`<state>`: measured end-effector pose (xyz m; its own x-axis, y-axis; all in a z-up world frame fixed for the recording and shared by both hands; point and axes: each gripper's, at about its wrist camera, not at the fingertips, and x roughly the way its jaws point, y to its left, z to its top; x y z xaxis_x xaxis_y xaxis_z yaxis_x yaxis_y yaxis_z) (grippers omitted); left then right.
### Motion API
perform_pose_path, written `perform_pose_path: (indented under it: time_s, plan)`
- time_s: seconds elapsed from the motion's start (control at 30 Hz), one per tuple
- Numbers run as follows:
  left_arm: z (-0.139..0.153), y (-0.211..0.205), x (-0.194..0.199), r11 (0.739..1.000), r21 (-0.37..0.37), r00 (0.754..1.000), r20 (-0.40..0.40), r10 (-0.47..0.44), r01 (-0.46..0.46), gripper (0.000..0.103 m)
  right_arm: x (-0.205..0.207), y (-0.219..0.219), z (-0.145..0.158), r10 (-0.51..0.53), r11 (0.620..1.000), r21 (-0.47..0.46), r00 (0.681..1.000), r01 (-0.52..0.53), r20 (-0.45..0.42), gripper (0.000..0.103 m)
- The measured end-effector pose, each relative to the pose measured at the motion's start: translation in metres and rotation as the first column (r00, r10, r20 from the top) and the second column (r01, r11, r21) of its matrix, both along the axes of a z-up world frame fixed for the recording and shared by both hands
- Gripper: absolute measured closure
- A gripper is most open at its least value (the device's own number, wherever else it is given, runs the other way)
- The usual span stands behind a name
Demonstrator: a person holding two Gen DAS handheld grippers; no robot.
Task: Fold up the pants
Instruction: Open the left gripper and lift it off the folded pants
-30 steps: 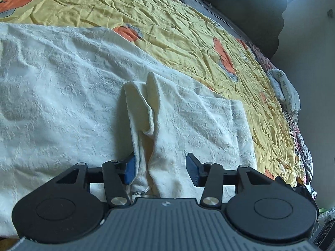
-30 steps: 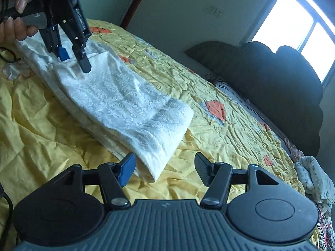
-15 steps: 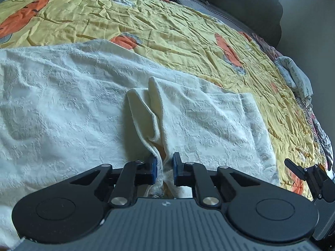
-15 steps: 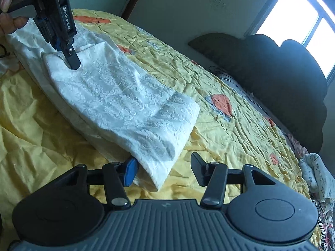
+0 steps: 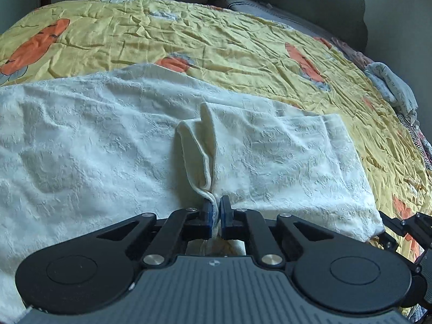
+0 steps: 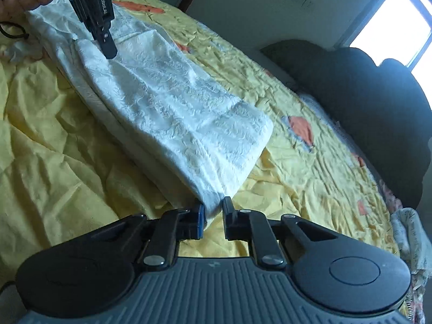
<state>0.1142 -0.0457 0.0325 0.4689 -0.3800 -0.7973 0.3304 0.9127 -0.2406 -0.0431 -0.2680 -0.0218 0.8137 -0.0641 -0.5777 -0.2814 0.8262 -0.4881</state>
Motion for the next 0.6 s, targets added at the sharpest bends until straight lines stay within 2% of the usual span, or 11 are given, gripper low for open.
perform_pose_path:
  time_s: [0.03,0.13,0.17,0.23,0.3,0.33,0.37,0.43,0.5,0.57,0.6]
  plan:
    - [0.002,-0.001,-0.002,1.0,0.008,1.0,0.009,-0.005,0.005,0.093,0.001,-0.002,0.004,-0.013,0.999,0.029,1.0,0.014,-0.013,0.09]
    - [0.006,0.002,-0.002,0.999,-0.004,0.999,0.008,-0.033,0.033,0.071,-0.001,-0.019,0.021,-0.004,0.989,0.147,0.999,0.012,-0.054,0.086]
    - [0.009,0.006,-0.001,1.0,-0.009,1.0,0.001,-0.024,0.024,0.066,-0.003,-0.025,0.028,0.001,0.983,0.183,0.998,0.011,-0.064,0.08]
    - [0.017,0.017,0.0,0.999,-0.046,1.0,0.006,0.0,0.0,0.059,-0.006,-0.04,0.045,0.004,0.964,0.267,0.998,0.014,-0.066,0.066]
    - [0.025,0.026,0.007,0.996,-0.085,0.999,0.019,0.042,-0.041,0.048,-0.001,-0.057,0.063,-0.022,0.921,0.388,0.999,0.033,-0.032,0.038]
    - [0.028,0.028,0.014,0.992,-0.105,0.997,0.017,0.07,-0.068,0.042,0.003,-0.065,0.071,-0.037,0.888,0.459,0.999,0.042,-0.02,0.032]
    - [0.028,0.028,0.023,0.989,-0.124,0.996,0.007,0.086,-0.085,0.042,0.014,-0.076,0.077,-0.058,0.833,0.549,0.998,0.062,-0.025,0.026]
    - [0.021,0.025,0.044,0.979,-0.17,0.993,-0.048,0.105,-0.111,0.042,0.049,-0.094,0.074,-0.094,0.724,0.674,0.989,0.145,-0.112,0.024]
    - [0.01,0.018,0.063,0.972,-0.188,0.986,-0.11,0.123,-0.142,0.042,0.086,-0.11,0.058,-0.152,0.641,0.724,0.966,0.256,-0.207,0.024]
    - [0.002,0.008,0.073,0.974,-0.163,0.984,-0.116,0.138,-0.156,0.045,0.118,-0.123,0.039,-0.167,0.549,0.761,0.938,0.346,-0.305,0.024]
    - [0.001,0.003,0.075,0.977,-0.155,0.985,-0.105,0.135,-0.15,0.045,0.13,-0.127,0.032,-0.159,0.517,0.773,0.929,0.368,-0.335,0.024]
